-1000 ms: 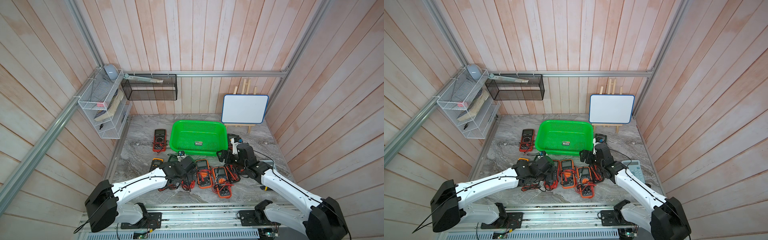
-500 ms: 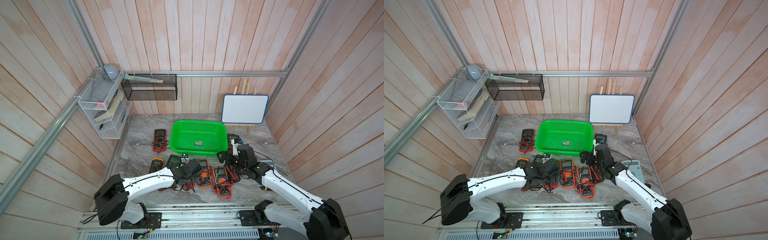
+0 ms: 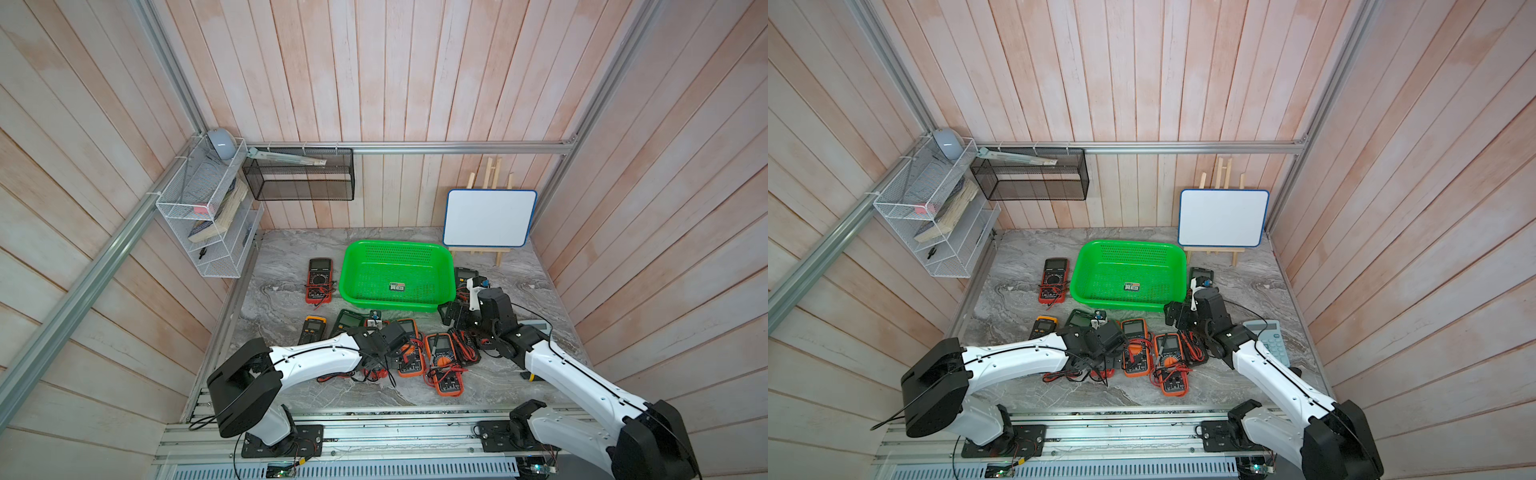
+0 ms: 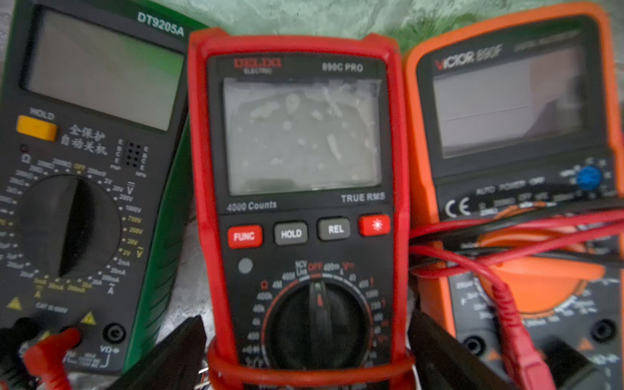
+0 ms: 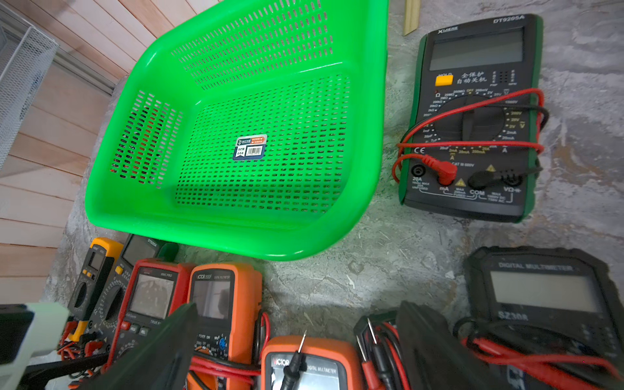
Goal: Put the multimeter into the basket
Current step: Pick up the multimeter from the center of the board.
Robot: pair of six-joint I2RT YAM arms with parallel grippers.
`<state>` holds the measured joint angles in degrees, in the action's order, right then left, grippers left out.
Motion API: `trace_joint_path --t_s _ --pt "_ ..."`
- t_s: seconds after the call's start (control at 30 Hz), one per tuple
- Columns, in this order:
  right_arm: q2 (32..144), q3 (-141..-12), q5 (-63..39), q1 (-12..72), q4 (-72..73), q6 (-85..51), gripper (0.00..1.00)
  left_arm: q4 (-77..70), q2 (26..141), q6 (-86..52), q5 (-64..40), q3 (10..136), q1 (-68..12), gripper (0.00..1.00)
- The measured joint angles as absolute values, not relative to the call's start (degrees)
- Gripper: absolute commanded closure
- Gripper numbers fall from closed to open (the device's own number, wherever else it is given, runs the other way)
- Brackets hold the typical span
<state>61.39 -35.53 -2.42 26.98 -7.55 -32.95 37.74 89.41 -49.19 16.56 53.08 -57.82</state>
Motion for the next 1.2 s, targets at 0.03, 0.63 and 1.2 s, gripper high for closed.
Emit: trace_joint_path --t_s 0.03,0.63,1.2 --pt "61.39 -35.53 -2.42 26.87 -7.55 -32.95 0.03 37.56 89.82 -49.06 16.58 53.06 -57.82 0.00" --pt "62.11 -36.42 -3.81 26.41 -7.92 -32.99 0.03 38.00 87.64 -48.66 15.14 52.01 -57.21 1.00" --pt "67.96 -44.05 -9.72 26.41 -4.60 -35.97 0.03 49.32 68.77 -46.89 16.78 58.87 -52.21 1.00"
